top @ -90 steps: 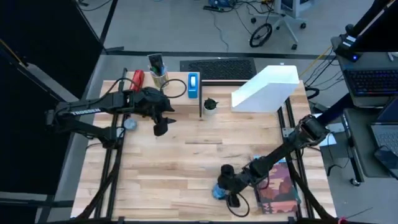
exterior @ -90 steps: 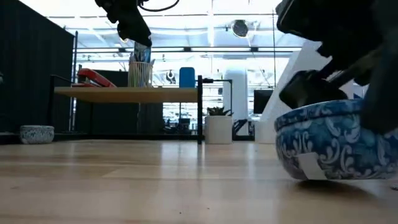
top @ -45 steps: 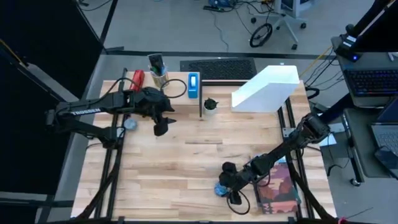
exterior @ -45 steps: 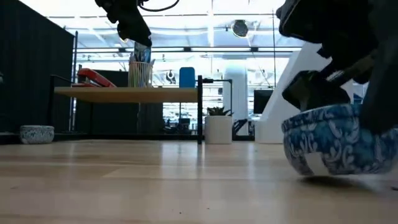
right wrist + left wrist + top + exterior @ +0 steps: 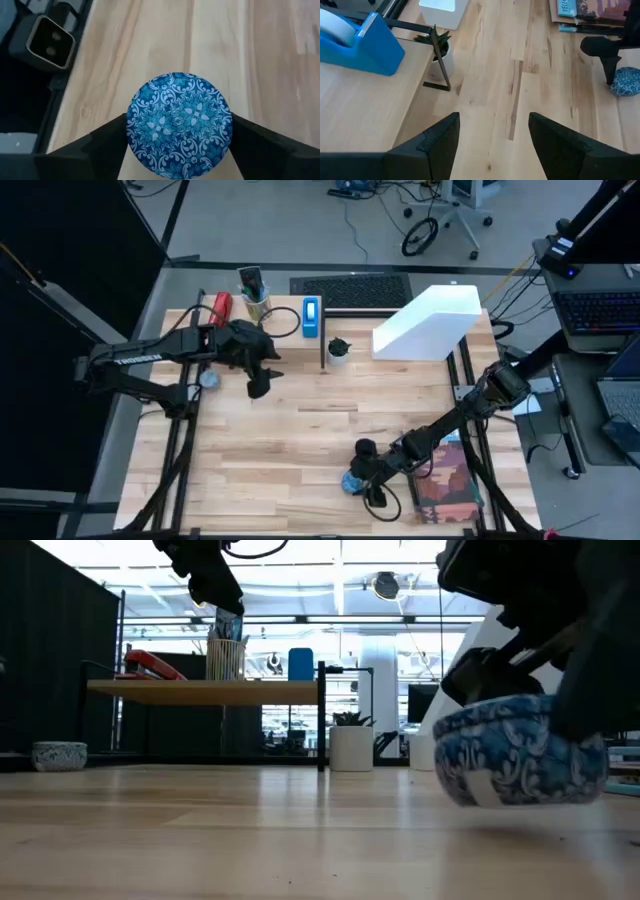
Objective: Stock shelves
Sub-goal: Remove the blue scented candle from under the shelf
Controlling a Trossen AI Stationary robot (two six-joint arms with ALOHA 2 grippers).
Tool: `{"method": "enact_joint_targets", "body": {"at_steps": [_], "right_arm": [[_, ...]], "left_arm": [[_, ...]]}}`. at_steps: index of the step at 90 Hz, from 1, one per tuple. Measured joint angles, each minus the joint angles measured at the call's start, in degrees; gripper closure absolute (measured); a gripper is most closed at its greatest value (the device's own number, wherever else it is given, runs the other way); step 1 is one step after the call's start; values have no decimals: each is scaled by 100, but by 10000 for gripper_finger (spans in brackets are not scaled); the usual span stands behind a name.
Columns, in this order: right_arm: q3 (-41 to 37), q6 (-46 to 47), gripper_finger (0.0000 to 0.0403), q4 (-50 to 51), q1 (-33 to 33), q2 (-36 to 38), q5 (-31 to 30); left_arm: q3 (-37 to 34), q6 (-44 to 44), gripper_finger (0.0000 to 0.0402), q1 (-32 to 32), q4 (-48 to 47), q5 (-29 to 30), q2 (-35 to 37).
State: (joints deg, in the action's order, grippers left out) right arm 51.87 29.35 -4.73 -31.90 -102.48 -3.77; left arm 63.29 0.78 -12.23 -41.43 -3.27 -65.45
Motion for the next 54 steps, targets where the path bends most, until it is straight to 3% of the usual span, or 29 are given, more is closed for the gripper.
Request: {"method": "enact_joint_targets", "body": {"at_steps": [37,54], "right_arm": [[7,-243,17,330,105,29,99],[7,-259,10,756,362,393,726]], "left_arm": [[0,26,178,-2,0,6,0],[0,28,178,-2,4,42,0]]}}
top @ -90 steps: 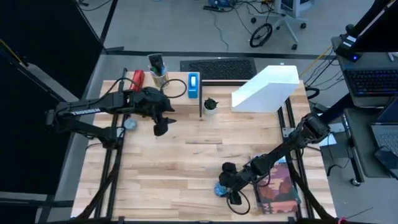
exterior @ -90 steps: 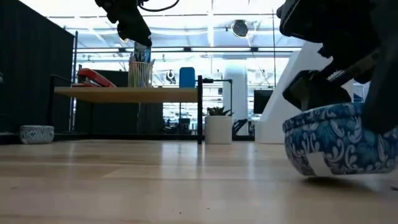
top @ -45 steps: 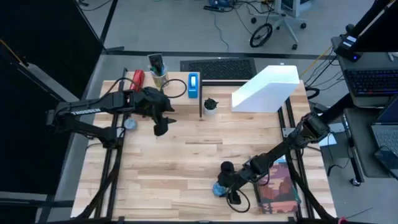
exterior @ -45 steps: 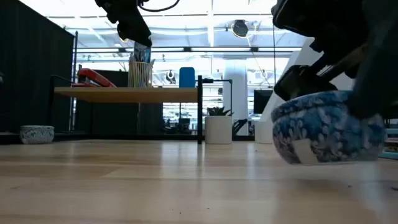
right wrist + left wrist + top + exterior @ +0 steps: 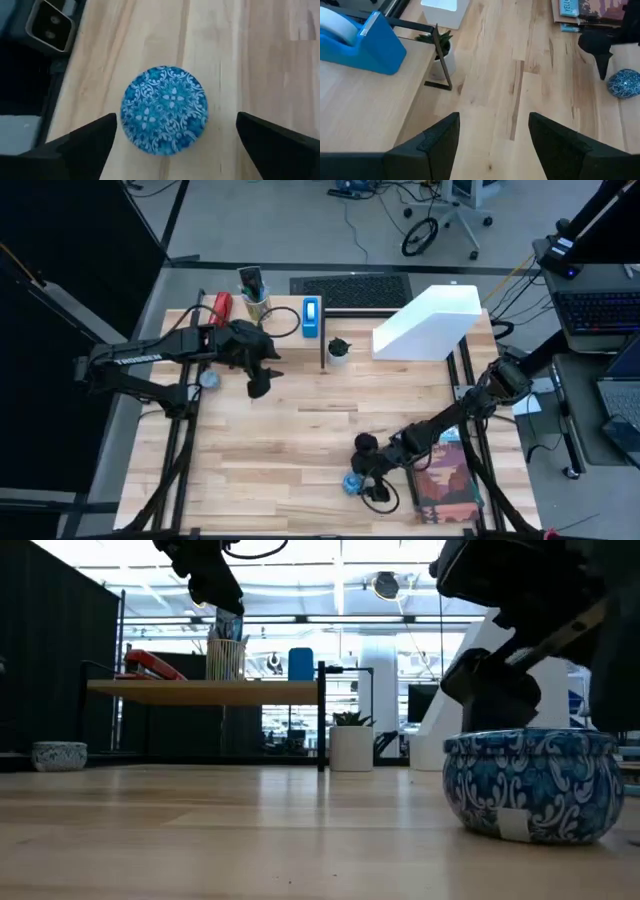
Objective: Stock shelves
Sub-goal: Remove the blue scented candle from under the shelf
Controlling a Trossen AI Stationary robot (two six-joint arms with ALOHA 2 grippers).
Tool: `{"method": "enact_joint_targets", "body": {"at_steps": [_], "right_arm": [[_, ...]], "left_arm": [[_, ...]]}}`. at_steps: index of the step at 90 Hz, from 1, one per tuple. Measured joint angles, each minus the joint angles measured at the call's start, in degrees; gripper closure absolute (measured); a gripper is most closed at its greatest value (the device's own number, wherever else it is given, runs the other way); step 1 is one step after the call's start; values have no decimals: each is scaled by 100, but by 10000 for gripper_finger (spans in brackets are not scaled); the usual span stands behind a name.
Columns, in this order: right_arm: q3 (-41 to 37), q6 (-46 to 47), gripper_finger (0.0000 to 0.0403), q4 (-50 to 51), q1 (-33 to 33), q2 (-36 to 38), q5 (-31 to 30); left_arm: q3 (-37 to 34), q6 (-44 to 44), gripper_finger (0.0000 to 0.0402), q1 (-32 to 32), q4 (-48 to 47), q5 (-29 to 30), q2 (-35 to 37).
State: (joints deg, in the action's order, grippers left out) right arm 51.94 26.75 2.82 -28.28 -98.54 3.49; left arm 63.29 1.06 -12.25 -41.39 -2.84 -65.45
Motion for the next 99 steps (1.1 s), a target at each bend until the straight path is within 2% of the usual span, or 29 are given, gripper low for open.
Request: {"method": "enact_joint_targets", "body": {"at_steps": [11,27,43,71,83,99], "right_arm": [[0,-86,9,323,195,423,277],[2,-63,9,848,534,1127,220],[4,-70,9,1375,952,1619,15],[7,-323,9,2215,1744,1770,-104],[7,-403,9,2411,2133,1769,-471],[7,-1070,9,2413,2545,1768,-485]], "left_arm": [[0,15,178,0,-33,8,0],[2,322,178,0,-491,48,0],[2,821,178,0,-1355,266,0],[-722,3306,178,252,-2084,397,-31],[-982,4393,179,641,-2568,918,-28],[-1027,5578,179,1083,-3384,1574,-52]]}}
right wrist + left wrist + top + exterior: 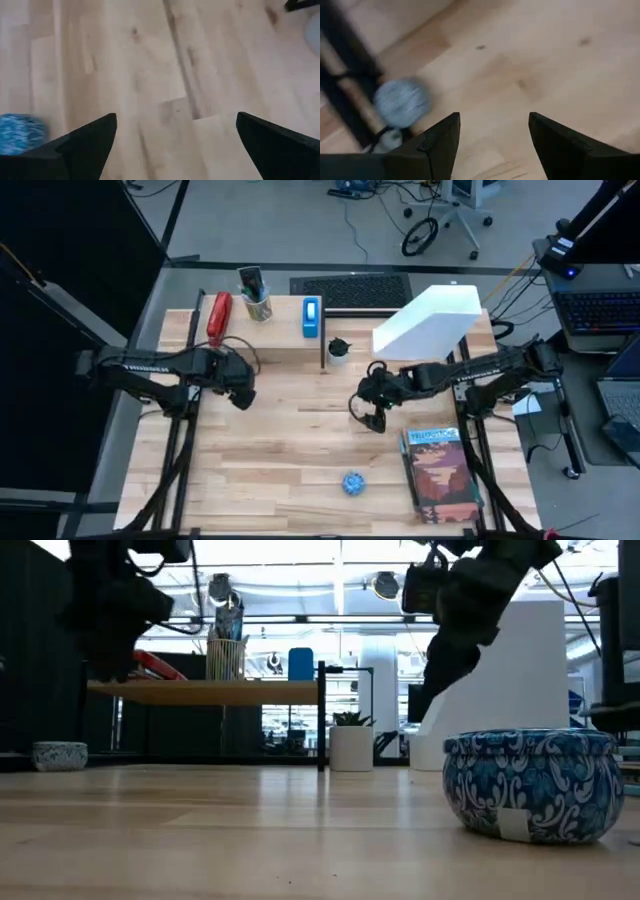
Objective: Stock shelves
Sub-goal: Remove the blue scented candle from under the shelf
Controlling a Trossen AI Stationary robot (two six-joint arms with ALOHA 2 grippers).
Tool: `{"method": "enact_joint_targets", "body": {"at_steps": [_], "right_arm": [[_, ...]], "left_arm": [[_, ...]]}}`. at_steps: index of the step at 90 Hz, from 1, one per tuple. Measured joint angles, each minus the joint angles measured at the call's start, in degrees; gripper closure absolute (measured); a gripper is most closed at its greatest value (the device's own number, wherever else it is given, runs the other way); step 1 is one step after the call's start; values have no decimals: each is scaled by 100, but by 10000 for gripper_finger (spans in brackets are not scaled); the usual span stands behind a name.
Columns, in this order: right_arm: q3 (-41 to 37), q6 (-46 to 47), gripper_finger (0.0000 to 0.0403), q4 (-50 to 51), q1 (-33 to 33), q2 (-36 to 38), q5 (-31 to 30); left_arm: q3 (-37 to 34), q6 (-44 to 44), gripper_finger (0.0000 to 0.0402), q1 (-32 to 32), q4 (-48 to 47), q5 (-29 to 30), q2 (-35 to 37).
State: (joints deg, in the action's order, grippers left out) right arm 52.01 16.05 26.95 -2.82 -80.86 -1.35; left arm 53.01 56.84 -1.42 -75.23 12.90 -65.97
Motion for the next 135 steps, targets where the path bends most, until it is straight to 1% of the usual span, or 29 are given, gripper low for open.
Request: {"method": "enact_joint_targets", "body": {"at_steps": [11,25,33,46,49,54,58,62,74,80,89,102,109,116,135], "right_arm": [[0,-416,9,-7,171,0,39],[0,-772,9,-30,340,0,156],[0,-866,9,-42,397,-2,161],[0,-881,9,-56,401,-2,168],[0,-882,9,-56,401,-2,168],[-3,-885,9,-42,399,-2,177],[-17,-885,9,-65,399,-2,169],[-28,-884,9,-108,409,-2,166],[-42,-881,9,-146,432,-2,167],[-42,-915,9,-169,437,-4,169],[-42,-924,9,-249,436,-4,168],[-42,-946,9,-234,436,-4,169],[-42,-990,9,-263,436,-4,169],[-42,-990,9,-281,436,-4,169],[-42,-988,9,-277,378,-4,177]], "left_arm": [[0,401,179,133,-367,101,-89],[-2,586,179,236,-669,362,-269],[-175,668,179,264,-604,439,-325],[-879,1105,179,340,-282,464,-341],[-845,1153,180,357,-370,478,-396],[-774,1266,186,423,-158,765,-345],[-782,1327,192,421,-257,971,-327],[-803,1336,198,397,-281,1024,-329],[-874,1335,220,329,-225,1002,-335],[-887,1272,229,329,-2,1002,-333],[-907,887,241,305,115,939,-340],[-907,176,256,-44,126,458,-485],[-907,-176,271,-277,119,317,-550],[-907,-365,295,-465,120,296,-628],[-907,-715,389,-850,80,381,-746]]}}
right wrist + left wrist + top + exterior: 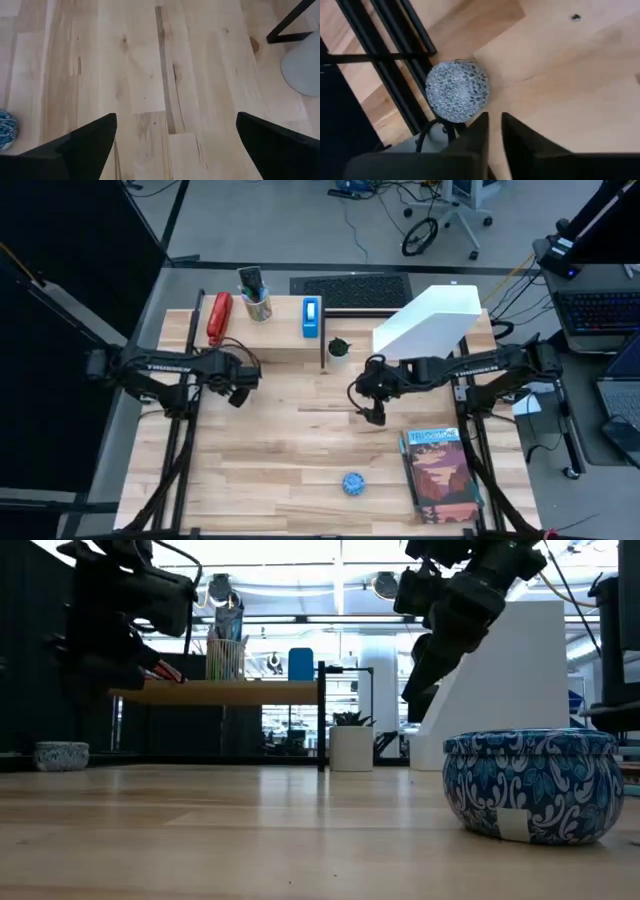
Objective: Stock shelves
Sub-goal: Remove the blue scented candle from under the shelf
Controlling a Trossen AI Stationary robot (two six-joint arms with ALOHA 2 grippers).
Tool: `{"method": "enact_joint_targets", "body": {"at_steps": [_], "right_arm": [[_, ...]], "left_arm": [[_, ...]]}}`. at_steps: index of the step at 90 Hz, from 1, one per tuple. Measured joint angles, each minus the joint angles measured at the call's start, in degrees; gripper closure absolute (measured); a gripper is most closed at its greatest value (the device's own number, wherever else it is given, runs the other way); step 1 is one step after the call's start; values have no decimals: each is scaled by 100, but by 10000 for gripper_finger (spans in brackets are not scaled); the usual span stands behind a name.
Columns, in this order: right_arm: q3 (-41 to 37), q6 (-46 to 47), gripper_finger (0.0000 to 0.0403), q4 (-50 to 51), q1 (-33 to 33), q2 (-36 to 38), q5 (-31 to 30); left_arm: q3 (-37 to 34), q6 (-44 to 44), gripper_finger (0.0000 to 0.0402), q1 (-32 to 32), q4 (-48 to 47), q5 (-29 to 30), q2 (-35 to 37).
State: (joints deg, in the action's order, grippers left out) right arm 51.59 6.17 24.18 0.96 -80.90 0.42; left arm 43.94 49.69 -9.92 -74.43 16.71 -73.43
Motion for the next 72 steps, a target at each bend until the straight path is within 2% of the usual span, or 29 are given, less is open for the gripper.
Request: {"method": "enact_joint_targets", "body": {"at_steps": [18,46,72], "right_arm": [[0,0,9,0,8,0,109],[0,-23,9,1,6,0,118],[0,-207,9,-94,14,0,118]], "left_arm": [[0,-65,397,-142,-24,313,-208],[-2,-224,401,-337,-406,373,-533],[-145,-405,401,-609,-249,387,-637]]}}
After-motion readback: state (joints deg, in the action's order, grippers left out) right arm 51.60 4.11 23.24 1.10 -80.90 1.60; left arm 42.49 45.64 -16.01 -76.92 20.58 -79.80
